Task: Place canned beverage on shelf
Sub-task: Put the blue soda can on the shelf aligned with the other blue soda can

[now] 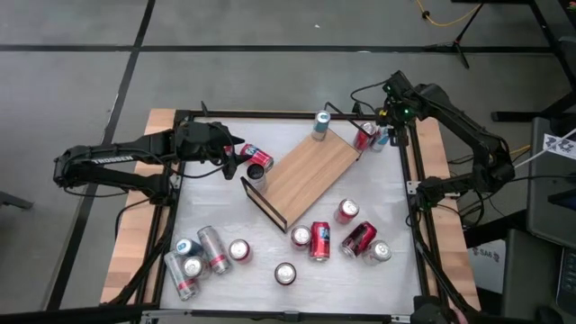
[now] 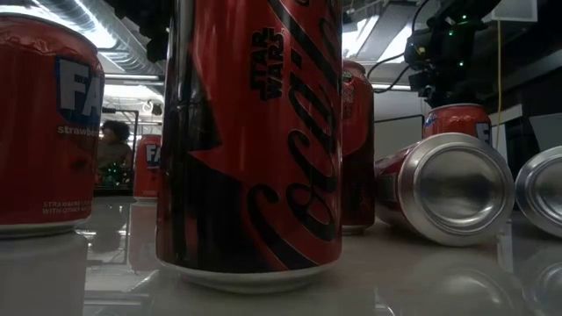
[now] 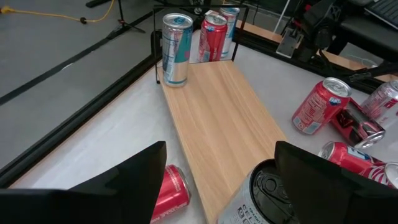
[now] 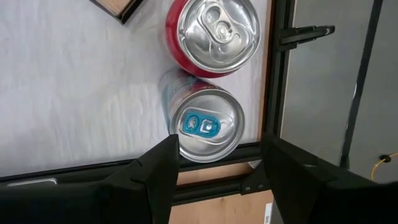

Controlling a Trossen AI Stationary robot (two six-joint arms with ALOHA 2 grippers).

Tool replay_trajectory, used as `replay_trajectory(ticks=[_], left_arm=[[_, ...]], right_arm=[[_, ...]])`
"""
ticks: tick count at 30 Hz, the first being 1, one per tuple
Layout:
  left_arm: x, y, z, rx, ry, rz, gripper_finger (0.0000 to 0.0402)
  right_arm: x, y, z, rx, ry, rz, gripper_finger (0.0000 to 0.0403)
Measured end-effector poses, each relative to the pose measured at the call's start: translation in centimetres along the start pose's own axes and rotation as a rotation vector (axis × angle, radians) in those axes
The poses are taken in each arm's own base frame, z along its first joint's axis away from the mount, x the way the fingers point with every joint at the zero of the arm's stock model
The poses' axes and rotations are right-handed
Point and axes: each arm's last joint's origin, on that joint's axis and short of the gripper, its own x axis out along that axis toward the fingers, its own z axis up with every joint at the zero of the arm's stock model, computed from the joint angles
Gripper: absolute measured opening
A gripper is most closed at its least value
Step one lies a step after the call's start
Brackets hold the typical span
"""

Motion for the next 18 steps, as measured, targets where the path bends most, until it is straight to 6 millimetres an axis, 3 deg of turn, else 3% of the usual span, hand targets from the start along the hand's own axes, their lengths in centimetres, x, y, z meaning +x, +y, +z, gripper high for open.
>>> replay_trajectory(ticks=[5, 13, 18], left_arm=[[0.00, 0.00, 0.00, 0.000, 0.000, 0.000, 0.0293], [0.00, 0.00, 0.00, 0.000, 0.000, 0.000, 0.0293], [0.00, 0.00, 0.00, 0.000, 0.000, 0.000, 0.0293]], right_arm=[[0.00, 0.00, 0.00, 0.000, 0.000, 0.000, 0.0224], [0.00, -0.16, 0.11, 0.001, -0.013, -0.015, 0.0299], [0.00, -0.18, 0.13, 0.001, -0.015, -0.018, 0.0326]])
